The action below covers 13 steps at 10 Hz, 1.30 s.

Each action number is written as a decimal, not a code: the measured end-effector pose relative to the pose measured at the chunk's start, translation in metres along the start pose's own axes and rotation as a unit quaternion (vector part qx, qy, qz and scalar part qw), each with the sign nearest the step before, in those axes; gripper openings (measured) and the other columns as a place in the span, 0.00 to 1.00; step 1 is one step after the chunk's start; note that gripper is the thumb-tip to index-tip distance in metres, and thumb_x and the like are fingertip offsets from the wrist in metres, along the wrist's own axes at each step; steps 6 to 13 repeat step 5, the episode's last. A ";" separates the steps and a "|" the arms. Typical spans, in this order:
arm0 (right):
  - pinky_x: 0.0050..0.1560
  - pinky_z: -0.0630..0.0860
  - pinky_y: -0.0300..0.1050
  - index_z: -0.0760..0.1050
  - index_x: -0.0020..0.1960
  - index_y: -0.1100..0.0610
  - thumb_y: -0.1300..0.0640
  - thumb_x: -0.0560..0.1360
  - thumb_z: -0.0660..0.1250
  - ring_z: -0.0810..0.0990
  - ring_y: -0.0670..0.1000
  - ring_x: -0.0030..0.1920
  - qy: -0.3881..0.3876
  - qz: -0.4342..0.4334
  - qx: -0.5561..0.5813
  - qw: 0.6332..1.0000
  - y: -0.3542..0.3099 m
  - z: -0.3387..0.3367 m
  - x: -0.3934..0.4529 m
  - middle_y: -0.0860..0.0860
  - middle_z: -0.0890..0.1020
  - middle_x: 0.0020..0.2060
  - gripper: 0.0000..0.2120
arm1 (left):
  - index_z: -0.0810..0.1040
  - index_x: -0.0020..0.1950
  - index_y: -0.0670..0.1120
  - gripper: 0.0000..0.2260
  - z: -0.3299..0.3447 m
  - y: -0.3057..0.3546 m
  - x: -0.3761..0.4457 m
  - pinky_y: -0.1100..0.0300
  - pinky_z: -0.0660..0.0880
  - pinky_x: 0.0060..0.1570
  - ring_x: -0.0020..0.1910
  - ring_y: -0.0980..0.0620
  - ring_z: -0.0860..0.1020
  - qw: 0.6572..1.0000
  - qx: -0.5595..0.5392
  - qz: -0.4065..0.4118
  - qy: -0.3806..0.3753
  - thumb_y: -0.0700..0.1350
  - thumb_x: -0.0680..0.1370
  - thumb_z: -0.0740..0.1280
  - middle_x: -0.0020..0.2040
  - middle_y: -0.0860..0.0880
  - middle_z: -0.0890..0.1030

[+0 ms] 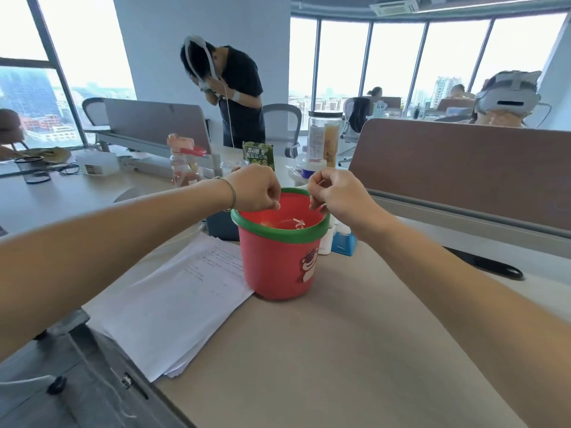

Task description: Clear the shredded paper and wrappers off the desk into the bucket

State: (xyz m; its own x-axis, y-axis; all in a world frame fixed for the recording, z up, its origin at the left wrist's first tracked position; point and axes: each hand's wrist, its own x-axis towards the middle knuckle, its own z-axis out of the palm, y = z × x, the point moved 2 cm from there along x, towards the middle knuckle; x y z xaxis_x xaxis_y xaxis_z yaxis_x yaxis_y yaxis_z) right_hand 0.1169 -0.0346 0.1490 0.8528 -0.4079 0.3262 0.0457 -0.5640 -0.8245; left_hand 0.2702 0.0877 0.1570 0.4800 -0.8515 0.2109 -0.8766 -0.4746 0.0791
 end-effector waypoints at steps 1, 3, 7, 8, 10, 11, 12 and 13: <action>0.40 0.76 0.39 0.79 0.47 0.62 0.63 0.80 0.64 0.79 0.47 0.35 0.011 -0.027 -0.051 0.998 -0.005 0.005 0.008 0.53 0.82 0.35 0.06 | 0.86 0.44 0.51 0.03 -0.006 -0.002 -0.001 0.60 0.75 0.42 0.33 0.58 0.75 1.000 -0.009 0.000 0.008 0.44 0.75 0.74 0.29 0.57 0.75; 0.42 0.76 0.43 0.81 0.42 0.59 0.60 0.78 0.68 0.79 0.48 0.38 0.024 -0.067 -0.122 0.990 -0.004 0.014 0.024 0.51 0.83 0.35 0.07 | 0.83 0.54 0.51 0.10 -0.009 -0.006 -0.006 0.64 0.73 0.40 0.40 0.58 0.80 1.000 -0.029 0.000 -0.005 0.40 0.75 0.73 0.37 0.55 0.83; 0.37 0.73 0.38 0.85 0.38 0.55 0.58 0.74 0.71 0.80 0.43 0.36 0.032 -0.072 -0.154 0.985 0.004 0.022 0.030 0.47 0.84 0.31 0.07 | 0.82 0.37 0.49 0.16 -0.011 -0.008 -0.009 0.58 0.76 0.37 0.35 0.53 0.81 0.999 -0.009 -0.018 0.034 0.57 0.80 0.66 0.33 0.51 0.83; 0.37 0.73 0.38 0.85 0.38 0.55 0.58 0.74 0.71 0.80 0.43 0.36 0.032 -0.072 -0.154 0.985 0.004 0.022 0.030 0.47 0.84 0.31 0.07 | 0.82 0.37 0.49 0.16 -0.011 -0.008 -0.009 0.58 0.76 0.37 0.35 0.53 0.81 0.999 -0.009 -0.018 0.034 0.57 0.80 0.66 0.33 0.51 0.83; 0.37 0.73 0.38 0.85 0.38 0.55 0.58 0.74 0.71 0.80 0.43 0.36 0.032 -0.072 -0.154 0.985 0.004 0.022 0.030 0.47 0.84 0.31 0.07 | 0.82 0.37 0.49 0.16 -0.011 -0.008 -0.009 0.58 0.76 0.37 0.35 0.53 0.81 0.999 -0.009 -0.018 0.034 0.57 0.80 0.66 0.33 0.51 0.83; 0.37 0.73 0.38 0.85 0.38 0.55 0.58 0.74 0.71 0.80 0.43 0.36 0.032 -0.072 -0.154 0.985 0.004 0.022 0.030 0.47 0.84 0.31 0.07 | 0.82 0.37 0.49 0.16 -0.011 -0.008 -0.009 0.58 0.76 0.37 0.35 0.53 0.81 0.999 -0.009 -0.018 0.034 0.57 0.80 0.66 0.33 0.51 0.83; 0.37 0.73 0.38 0.85 0.38 0.55 0.58 0.74 0.71 0.80 0.43 0.36 0.032 -0.072 -0.154 0.985 0.004 0.022 0.030 0.47 0.84 0.31 0.07 | 0.82 0.37 0.49 0.16 -0.011 -0.008 -0.009 0.58 0.76 0.37 0.35 0.53 0.81 0.999 -0.009 -0.018 0.034 0.57 0.80 0.66 0.33 0.51 0.83; 0.37 0.73 0.38 0.85 0.38 0.55 0.58 0.74 0.71 0.80 0.43 0.36 0.032 -0.072 -0.154 0.985 0.004 0.022 0.030 0.47 0.84 0.31 0.07 | 0.82 0.37 0.49 0.16 -0.011 -0.008 -0.009 0.58 0.76 0.37 0.35 0.53 0.81 0.999 -0.009 -0.018 0.034 0.57 0.80 0.66 0.33 0.51 0.83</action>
